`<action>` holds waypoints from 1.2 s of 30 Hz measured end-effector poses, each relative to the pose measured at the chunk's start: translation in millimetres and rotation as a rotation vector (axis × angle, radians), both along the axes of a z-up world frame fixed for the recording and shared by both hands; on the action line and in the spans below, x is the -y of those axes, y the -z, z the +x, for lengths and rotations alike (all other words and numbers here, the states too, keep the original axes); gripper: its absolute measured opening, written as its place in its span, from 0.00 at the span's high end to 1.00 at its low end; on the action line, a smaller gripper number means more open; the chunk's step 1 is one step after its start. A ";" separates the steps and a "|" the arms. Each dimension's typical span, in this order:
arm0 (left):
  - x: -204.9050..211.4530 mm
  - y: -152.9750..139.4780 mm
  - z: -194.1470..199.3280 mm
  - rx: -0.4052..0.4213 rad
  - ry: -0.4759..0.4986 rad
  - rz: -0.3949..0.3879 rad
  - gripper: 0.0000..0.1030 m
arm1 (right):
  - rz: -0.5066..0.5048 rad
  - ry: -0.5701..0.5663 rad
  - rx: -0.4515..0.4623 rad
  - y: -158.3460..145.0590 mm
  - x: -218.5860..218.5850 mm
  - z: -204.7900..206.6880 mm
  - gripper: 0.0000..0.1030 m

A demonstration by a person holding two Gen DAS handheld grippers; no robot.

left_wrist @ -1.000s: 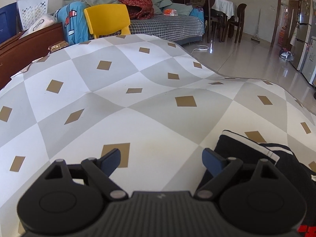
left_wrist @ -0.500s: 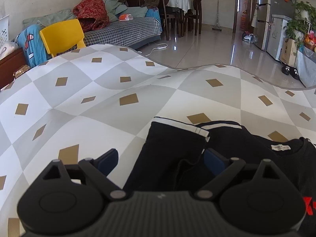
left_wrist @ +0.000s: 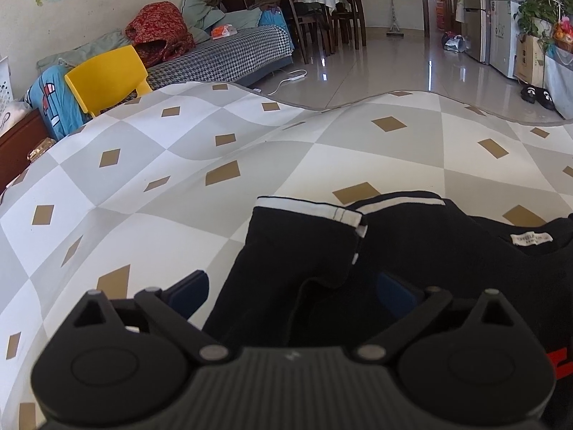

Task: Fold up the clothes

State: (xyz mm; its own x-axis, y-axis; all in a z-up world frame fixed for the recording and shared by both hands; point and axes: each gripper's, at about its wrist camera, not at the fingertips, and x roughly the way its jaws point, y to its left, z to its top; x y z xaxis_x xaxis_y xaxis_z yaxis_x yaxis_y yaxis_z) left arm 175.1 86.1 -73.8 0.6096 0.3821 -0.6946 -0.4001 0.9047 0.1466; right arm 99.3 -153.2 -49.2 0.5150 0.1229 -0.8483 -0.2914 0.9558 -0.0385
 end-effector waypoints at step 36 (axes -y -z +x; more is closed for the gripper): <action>-129.3 -29.2 -37.5 0.063 -0.388 -0.017 0.23 | -0.001 -0.004 0.000 0.8 -6.0 4.1 0.36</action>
